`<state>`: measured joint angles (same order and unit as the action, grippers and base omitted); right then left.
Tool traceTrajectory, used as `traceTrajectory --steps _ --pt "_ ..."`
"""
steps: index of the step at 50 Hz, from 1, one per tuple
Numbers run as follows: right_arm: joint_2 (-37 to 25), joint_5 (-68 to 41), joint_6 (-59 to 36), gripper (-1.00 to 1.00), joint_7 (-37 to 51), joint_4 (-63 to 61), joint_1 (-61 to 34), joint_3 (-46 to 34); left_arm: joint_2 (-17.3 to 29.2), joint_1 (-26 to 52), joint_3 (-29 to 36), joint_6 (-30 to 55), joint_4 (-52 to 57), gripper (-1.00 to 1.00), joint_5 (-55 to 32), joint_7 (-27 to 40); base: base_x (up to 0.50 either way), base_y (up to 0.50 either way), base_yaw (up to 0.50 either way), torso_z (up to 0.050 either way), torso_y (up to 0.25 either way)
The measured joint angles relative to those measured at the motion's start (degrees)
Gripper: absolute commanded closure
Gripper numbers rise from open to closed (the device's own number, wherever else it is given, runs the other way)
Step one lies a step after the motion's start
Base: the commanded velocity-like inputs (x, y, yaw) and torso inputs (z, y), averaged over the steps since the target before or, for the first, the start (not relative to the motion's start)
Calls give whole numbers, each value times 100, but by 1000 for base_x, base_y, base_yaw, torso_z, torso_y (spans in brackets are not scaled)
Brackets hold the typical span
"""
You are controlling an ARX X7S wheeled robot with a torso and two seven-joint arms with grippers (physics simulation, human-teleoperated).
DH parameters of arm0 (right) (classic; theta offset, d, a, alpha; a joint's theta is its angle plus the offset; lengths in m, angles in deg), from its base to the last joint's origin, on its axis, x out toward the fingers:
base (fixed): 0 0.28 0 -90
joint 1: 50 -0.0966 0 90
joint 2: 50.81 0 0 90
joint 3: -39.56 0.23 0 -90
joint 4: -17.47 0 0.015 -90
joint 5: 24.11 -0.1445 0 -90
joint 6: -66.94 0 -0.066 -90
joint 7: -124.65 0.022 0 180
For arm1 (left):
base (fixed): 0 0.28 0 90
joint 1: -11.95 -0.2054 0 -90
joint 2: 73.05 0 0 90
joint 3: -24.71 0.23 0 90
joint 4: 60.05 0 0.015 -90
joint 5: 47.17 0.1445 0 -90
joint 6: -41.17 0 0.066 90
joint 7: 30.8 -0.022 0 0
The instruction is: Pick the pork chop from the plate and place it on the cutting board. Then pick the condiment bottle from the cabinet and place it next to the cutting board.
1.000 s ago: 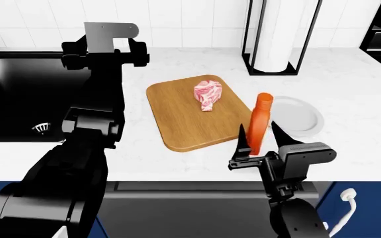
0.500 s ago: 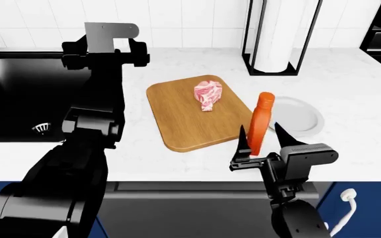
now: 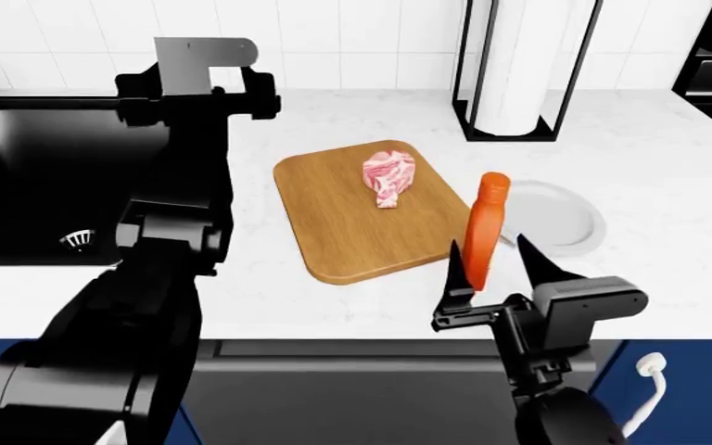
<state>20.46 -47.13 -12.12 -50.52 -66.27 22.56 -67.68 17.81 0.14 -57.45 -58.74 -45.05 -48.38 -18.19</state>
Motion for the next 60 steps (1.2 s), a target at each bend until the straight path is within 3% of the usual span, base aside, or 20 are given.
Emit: traceTrajectory --steps 7,24,37,46,60 --pt "-130 -97 -128 -100 76 -508 161 8 -10 -51 -13 63 481 -100 -171 -263 0 0 0 0 0" --pt "-392 -343 -237 -100 192 -1563 602 44 375 -1514 132 2387 5195 -100 -610 -318 0 0 0 0 0" --pt "-663 -456 -397 -100 459 -2541 886 161 778 -2806 75 3679 8346 -100 -879 -100 0 0 0 0 0" --pt "-886 -652 -979 -100 846 -3352 710 228 984 -3843 -133 3866 9809 -100 -1192 -82 0 0 0 0 0" --pt "-1127 -1431 -2092 -100 1502 -4403 -43 360 1086 -5037 -676 3608 10910 -100 -1859 -181 0 0 0 0 0"
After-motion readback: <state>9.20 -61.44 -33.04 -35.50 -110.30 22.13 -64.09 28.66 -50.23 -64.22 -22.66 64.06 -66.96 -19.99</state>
